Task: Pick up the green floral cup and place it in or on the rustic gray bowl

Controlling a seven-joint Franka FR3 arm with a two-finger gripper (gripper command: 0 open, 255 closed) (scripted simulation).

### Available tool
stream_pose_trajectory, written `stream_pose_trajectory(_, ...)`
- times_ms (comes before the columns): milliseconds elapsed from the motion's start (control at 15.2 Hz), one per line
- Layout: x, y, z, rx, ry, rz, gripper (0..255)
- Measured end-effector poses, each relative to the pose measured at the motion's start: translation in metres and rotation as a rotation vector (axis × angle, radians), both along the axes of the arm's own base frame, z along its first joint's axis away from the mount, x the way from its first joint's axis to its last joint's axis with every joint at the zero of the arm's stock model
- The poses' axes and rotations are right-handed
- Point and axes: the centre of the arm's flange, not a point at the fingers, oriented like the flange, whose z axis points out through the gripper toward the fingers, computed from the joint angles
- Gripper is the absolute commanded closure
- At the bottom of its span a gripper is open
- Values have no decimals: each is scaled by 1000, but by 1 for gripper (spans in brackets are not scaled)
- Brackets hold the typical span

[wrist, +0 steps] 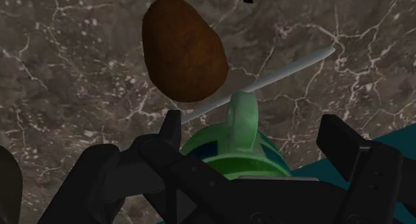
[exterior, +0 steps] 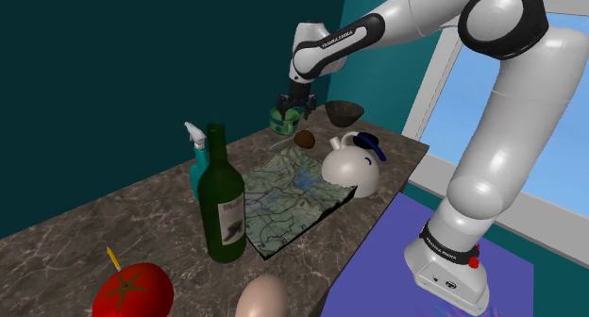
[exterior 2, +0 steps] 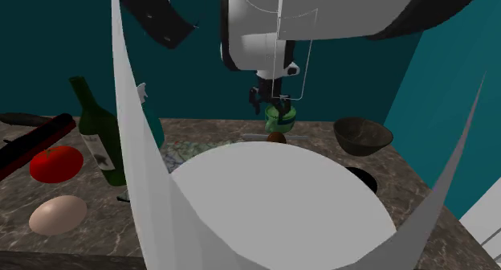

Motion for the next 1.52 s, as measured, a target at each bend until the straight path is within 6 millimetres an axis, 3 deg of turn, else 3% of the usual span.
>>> stream_pose_trajectory(264,25,-10,-23,-1,-8,-41,0)
stream_pose_trajectory(594,29,-9,-51,-1,-8,-44,0)
stream_pose_trajectory(1056,30,-10,-57,-1,-9,-44,0)
stream_pose_trajectory(1122,30,-10,-57,-1,-9,-44,255)
stream_pose_trajectory(1518,30,-10,-57,-1,-9,-44,255)
